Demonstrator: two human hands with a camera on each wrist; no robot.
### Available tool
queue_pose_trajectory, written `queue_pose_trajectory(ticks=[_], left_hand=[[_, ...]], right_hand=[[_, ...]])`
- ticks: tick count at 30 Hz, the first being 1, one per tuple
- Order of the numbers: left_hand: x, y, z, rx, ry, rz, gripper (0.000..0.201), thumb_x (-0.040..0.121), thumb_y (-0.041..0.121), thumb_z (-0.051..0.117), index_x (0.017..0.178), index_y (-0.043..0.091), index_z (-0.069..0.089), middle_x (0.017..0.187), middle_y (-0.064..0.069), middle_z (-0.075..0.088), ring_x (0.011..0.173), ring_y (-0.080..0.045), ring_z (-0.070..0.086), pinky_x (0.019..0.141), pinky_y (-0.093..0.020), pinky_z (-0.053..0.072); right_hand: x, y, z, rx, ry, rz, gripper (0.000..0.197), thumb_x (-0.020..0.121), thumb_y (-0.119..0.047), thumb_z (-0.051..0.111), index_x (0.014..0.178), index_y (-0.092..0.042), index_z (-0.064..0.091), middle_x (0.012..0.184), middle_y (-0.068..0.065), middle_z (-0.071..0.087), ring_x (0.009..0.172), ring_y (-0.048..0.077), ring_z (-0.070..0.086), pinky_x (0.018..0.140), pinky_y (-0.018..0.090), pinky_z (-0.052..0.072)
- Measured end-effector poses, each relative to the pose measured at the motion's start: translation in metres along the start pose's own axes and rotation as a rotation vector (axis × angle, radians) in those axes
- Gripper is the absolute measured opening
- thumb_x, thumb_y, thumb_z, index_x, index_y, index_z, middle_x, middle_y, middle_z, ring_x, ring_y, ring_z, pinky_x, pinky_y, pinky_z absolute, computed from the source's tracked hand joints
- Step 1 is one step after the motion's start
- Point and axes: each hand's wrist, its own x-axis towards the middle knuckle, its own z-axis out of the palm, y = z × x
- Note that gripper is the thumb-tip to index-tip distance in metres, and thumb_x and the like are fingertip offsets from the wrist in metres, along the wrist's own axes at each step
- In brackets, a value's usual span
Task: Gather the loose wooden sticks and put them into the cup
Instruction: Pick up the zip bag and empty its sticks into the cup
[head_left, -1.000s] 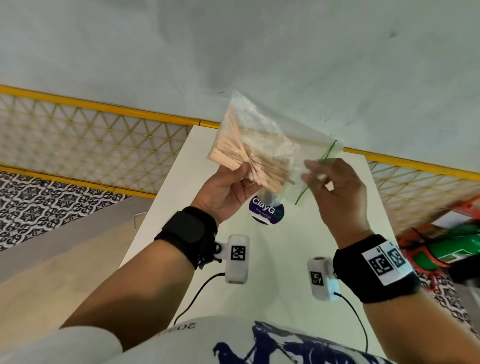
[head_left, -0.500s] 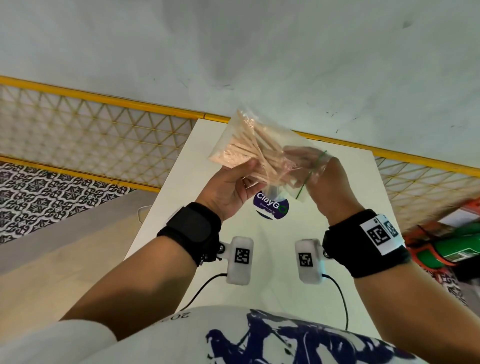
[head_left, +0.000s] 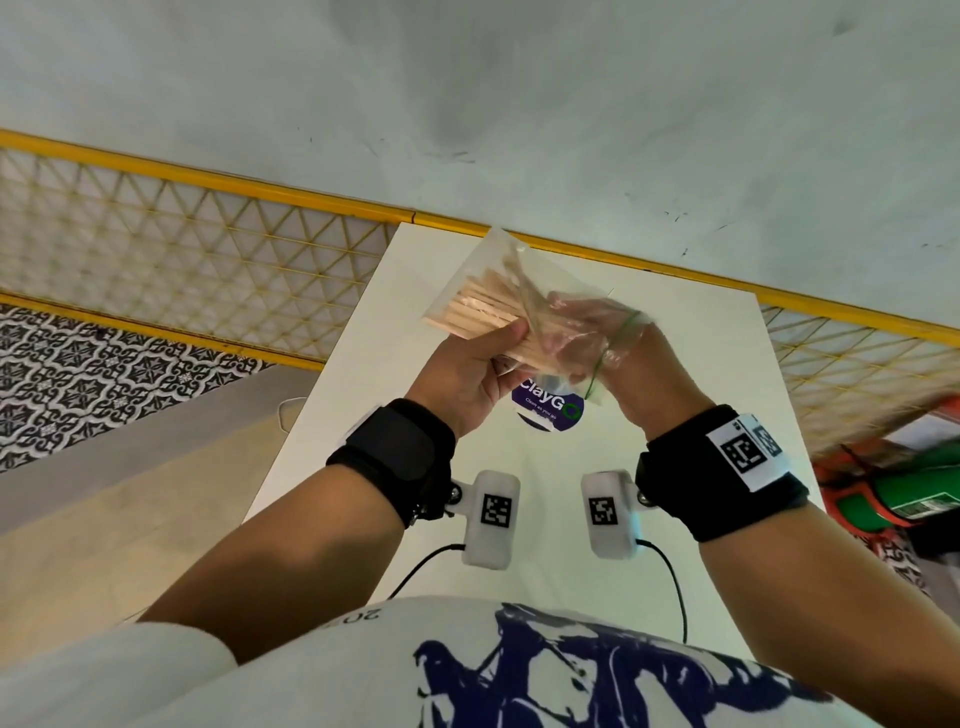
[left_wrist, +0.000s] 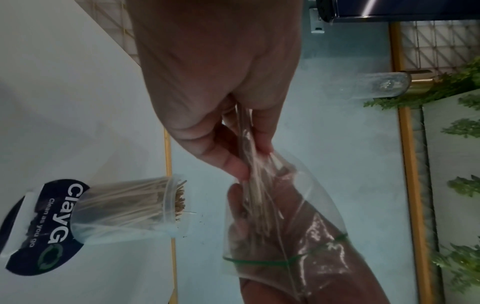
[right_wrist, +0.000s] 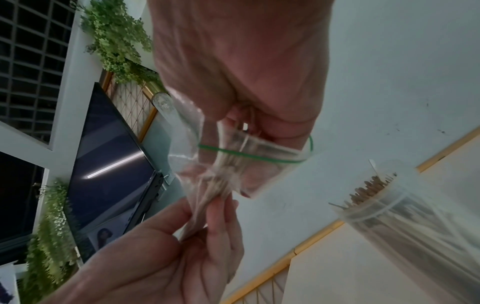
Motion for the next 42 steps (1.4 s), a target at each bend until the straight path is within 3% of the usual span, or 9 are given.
queue_pose_trajectory(ticks=[6, 8, 13, 17, 19, 25, 28, 32, 42], left_hand=[[0.010, -0.004, -0.011, -0.006, 0.123, -0.034, 0.007, 0.084, 0.005, 0.068, 0.080, 0.010, 0.071, 0.093, -0.012, 0.057, 0.086, -0.022, 0.047, 0.057, -0.025, 0.056], [0.012, -0.006, -0.011, 0.020, 0.127, -0.045, 0.016, 0.082, 0.005, 0.069, 0.071, 0.014, 0.075, 0.095, -0.013, 0.057, 0.089, -0.025, 0.046, 0.057, -0.025, 0.057], [0.012, -0.010, -0.006, 0.125, 0.129, -0.051, 0.011, 0.083, 0.001, 0.067, 0.077, 0.009, 0.071, 0.086, -0.017, 0.056, 0.073, -0.021, 0.050, 0.064, -0.032, 0.061], [0.012, -0.007, -0.012, 0.091, 0.170, -0.071, 0.028, 0.084, 0.002, 0.067, 0.058, 0.012, 0.073, 0.069, -0.008, 0.063, 0.059, -0.015, 0.058, 0.054, -0.025, 0.056], [0.012, -0.006, -0.013, 0.073, 0.195, -0.090, 0.022, 0.084, 0.003, 0.066, 0.064, 0.008, 0.070, 0.063, -0.004, 0.065, 0.055, -0.013, 0.060, 0.051, -0.023, 0.055], [0.012, -0.009, -0.006, 0.113, 0.214, -0.128, 0.017, 0.086, 0.004, 0.064, 0.069, 0.008, 0.067, 0.056, -0.002, 0.062, 0.040, -0.006, 0.055, 0.049, -0.022, 0.055], [0.015, -0.003, -0.012, -0.009, 0.207, -0.102, 0.019, 0.088, 0.003, 0.061, 0.081, 0.018, 0.070, 0.061, 0.000, 0.065, 0.051, -0.008, 0.060, 0.049, -0.022, 0.054], [0.025, 0.007, -0.027, -0.255, 0.205, -0.077, 0.036, 0.090, 0.001, 0.057, 0.119, 0.022, 0.060, 0.066, 0.001, 0.067, 0.056, -0.008, 0.064, 0.053, -0.023, 0.057], [0.045, 0.019, -0.052, -0.398, 0.268, -0.017, 0.045, 0.088, 0.005, 0.060, 0.129, 0.023, 0.055, 0.069, -0.001, 0.069, 0.057, -0.010, 0.065, 0.064, -0.024, 0.058]], right_hand=[[0.007, -0.004, 0.004, 0.104, -0.001, 0.102, 0.030, 0.080, -0.002, 0.053, 0.105, 0.000, 0.069, 0.096, 0.007, 0.067, 0.085, 0.026, 0.063, 0.055, 0.021, 0.047], [0.009, -0.006, 0.006, 0.027, -0.101, 0.207, 0.033, 0.070, -0.021, 0.059, 0.096, -0.001, 0.065, 0.087, 0.013, 0.058, 0.080, 0.030, 0.056, 0.060, 0.031, 0.042], [0.012, 0.006, 0.011, -0.042, -0.148, 0.241, 0.023, 0.080, -0.012, 0.063, 0.101, -0.004, 0.066, 0.093, 0.022, 0.061, 0.087, 0.029, 0.050, 0.066, 0.033, 0.040], [0.018, 0.013, 0.003, -0.099, -0.122, 0.205, 0.038, 0.078, 0.001, 0.057, 0.114, -0.007, 0.068, 0.097, 0.016, 0.068, 0.059, 0.022, 0.051, 0.048, 0.026, 0.037], [0.021, 0.017, -0.004, -0.082, -0.158, 0.252, 0.045, 0.081, 0.009, 0.049, 0.118, -0.009, 0.067, 0.094, 0.023, 0.066, 0.055, 0.021, 0.046, 0.041, 0.019, 0.034], [0.020, 0.020, 0.001, 0.044, -0.262, 0.312, 0.021, 0.085, -0.002, 0.052, 0.091, -0.018, 0.065, 0.054, -0.015, 0.056, 0.044, -0.001, 0.046, 0.043, 0.017, 0.030], [0.022, 0.022, -0.007, -0.189, -0.201, 0.257, 0.039, 0.088, 0.006, 0.044, 0.099, -0.020, 0.070, 0.055, -0.009, 0.051, 0.040, 0.005, 0.036, 0.040, 0.016, 0.025], [0.022, 0.021, -0.028, -0.189, -0.239, 0.296, 0.018, 0.099, -0.020, 0.052, 0.101, -0.034, 0.063, 0.075, -0.002, 0.060, 0.045, 0.009, 0.032, 0.040, 0.018, 0.023], [0.017, 0.027, -0.081, -0.146, -0.194, 0.351, 0.021, 0.098, -0.017, 0.053, 0.109, -0.027, 0.067, 0.079, 0.000, 0.058, 0.048, 0.008, 0.033, 0.039, 0.017, 0.024]])
